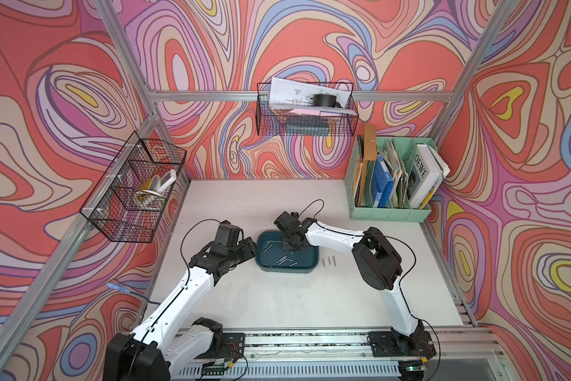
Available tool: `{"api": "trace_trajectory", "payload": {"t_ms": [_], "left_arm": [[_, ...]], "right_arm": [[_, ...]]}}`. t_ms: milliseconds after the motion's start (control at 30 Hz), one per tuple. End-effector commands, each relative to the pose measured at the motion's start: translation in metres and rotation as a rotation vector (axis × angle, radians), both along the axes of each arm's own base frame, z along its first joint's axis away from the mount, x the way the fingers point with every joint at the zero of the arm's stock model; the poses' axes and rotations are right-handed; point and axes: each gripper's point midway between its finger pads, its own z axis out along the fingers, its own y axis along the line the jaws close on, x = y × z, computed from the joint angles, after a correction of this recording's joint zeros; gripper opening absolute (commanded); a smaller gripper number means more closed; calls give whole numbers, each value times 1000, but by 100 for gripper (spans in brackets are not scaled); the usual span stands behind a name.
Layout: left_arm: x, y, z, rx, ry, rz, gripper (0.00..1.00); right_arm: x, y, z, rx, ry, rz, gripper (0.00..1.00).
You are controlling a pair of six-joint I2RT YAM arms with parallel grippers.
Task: Take out the screws from the storage box
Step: Pick up the screw from the storage box, then place the screw at the center of the board.
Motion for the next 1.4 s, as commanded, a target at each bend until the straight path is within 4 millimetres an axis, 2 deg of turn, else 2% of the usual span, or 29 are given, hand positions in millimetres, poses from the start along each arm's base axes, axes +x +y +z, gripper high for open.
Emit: {"api": "trace_trajectory", "payload": {"t_ms": [0, 133, 267, 400, 567, 767, 1000, 1267, 1367], "left_arm": [[10, -31, 21, -126, -58, -126, 78], [13, -47, 30, -188, -75, -181, 78], [12, -45, 26, -165, -70, -183, 78], [12, -41, 21, -142, -56, -170, 78], [12, -46, 20, -157, -52, -187, 78], [11, -71, 25, -173, -63, -280, 78], [13, -76, 20, -140, -45, -286, 78], [16, -77, 18, -146, -38, -263, 77], [17, -81, 19, -157, -35, -268, 77]], "right_arm": [[-1, 3, 13, 22, -32, 47, 0], [-2, 7, 24, 50, -44, 72, 0], [-3, 12, 43, 113, -72, 85, 0], [-4, 8, 57, 122, -99, 84, 0], [-9, -4, 58, 89, -107, 84, 0], [-12, -5, 66, 100, -116, 84, 0], [-20, -24, 77, 68, -143, 71, 0], [-28, -55, 91, 19, -179, 30, 0], [-29, -67, 103, 23, -200, 12, 0]]}}
